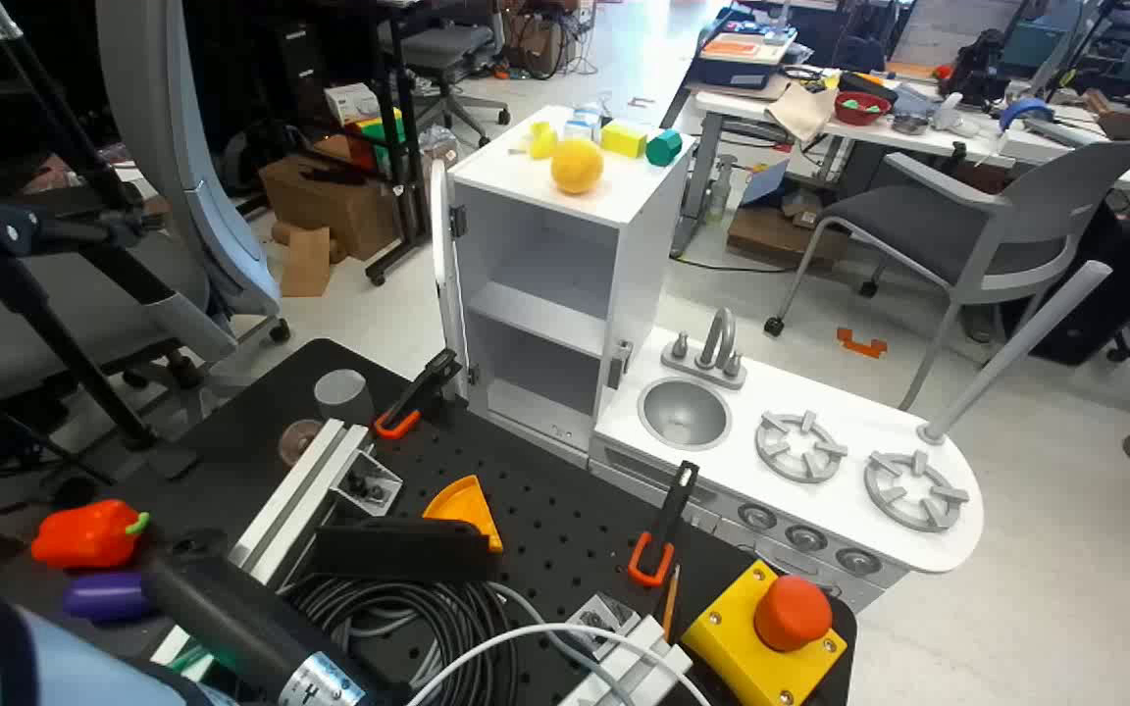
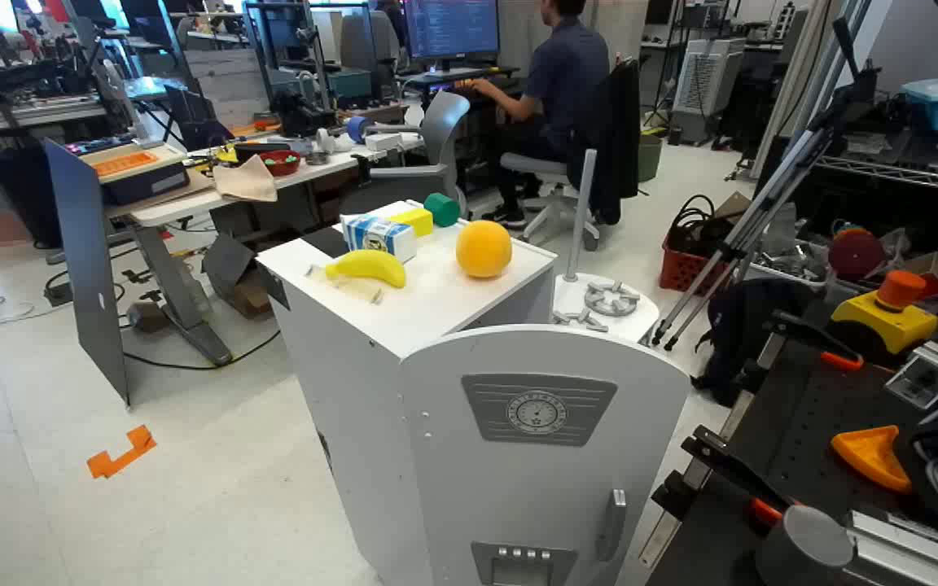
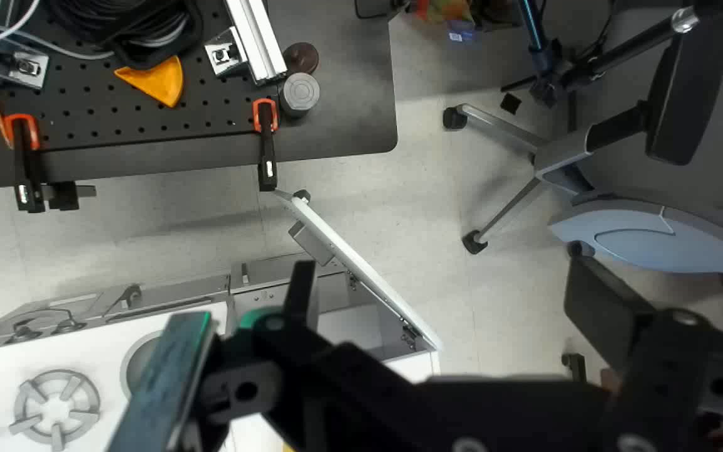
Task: Close the cabinet door
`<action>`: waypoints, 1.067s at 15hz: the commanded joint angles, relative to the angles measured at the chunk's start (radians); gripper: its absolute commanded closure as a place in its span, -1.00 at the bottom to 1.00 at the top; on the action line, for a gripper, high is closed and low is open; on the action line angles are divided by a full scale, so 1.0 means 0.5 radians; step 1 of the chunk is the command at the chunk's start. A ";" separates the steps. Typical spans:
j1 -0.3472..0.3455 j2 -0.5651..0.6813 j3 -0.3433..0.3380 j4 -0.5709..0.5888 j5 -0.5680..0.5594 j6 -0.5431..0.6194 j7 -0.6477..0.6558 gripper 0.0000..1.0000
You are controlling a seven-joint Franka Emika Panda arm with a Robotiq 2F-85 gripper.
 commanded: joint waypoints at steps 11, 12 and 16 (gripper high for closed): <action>0.004 0.160 0.057 0.106 -0.017 -0.448 -0.255 -1.00; 0.001 0.241 0.057 0.143 -0.018 -0.486 -0.289 -1.00; 0.001 0.687 0.076 0.351 -0.038 -0.516 -0.299 -1.00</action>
